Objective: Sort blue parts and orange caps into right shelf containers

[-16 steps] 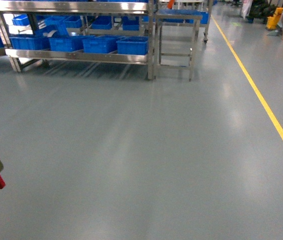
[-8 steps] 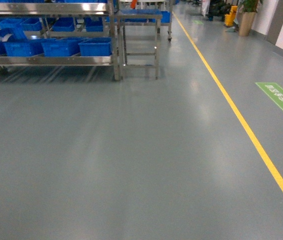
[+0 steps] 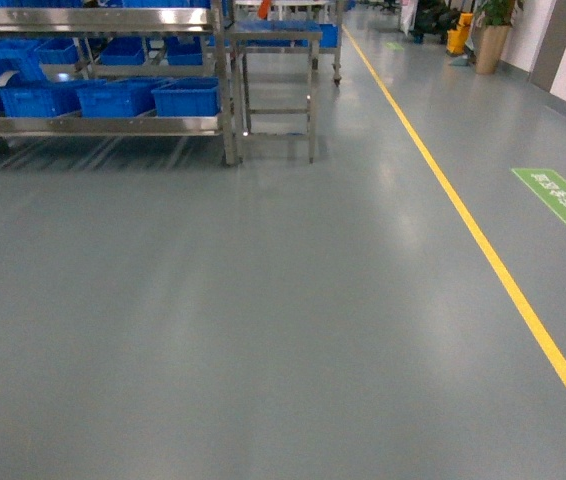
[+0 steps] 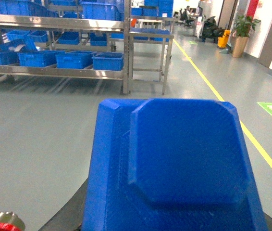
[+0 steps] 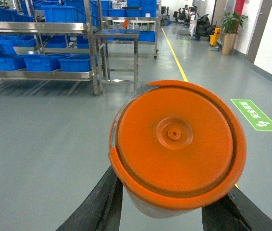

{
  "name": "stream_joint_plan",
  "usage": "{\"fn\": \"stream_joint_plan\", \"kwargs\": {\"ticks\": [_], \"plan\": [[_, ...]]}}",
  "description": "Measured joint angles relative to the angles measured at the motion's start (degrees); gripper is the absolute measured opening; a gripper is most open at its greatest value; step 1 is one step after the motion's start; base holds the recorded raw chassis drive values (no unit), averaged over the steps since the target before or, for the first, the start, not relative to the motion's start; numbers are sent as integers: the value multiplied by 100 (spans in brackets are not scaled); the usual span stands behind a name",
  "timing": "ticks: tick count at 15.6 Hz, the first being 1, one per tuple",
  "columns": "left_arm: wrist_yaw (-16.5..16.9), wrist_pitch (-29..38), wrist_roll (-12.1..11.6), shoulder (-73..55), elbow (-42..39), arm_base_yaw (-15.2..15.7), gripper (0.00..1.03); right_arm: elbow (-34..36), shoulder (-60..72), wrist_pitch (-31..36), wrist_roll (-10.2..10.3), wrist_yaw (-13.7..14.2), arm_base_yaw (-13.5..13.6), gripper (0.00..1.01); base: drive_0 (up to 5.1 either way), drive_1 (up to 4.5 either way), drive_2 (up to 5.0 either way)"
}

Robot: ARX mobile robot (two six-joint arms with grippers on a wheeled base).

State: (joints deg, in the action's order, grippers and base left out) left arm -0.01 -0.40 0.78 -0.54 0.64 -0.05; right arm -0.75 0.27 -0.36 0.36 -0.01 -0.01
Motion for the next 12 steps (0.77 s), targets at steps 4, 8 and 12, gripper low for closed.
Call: {"fn": "stream_joint_plan", "kwargs": {"ticks": [4, 8, 12], "plan": [[0, 11, 0, 0, 0, 0, 42, 0, 0, -7, 2, 2, 0, 40, 23, 442, -395], [-2, 2, 0, 0, 0, 0, 42, 0, 0, 7, 2, 0, 0, 40, -5, 415, -424], [-2, -4, 0, 0, 0, 0, 42, 0, 0, 7, 0, -2, 0, 40, -2, 421, -426]]}}
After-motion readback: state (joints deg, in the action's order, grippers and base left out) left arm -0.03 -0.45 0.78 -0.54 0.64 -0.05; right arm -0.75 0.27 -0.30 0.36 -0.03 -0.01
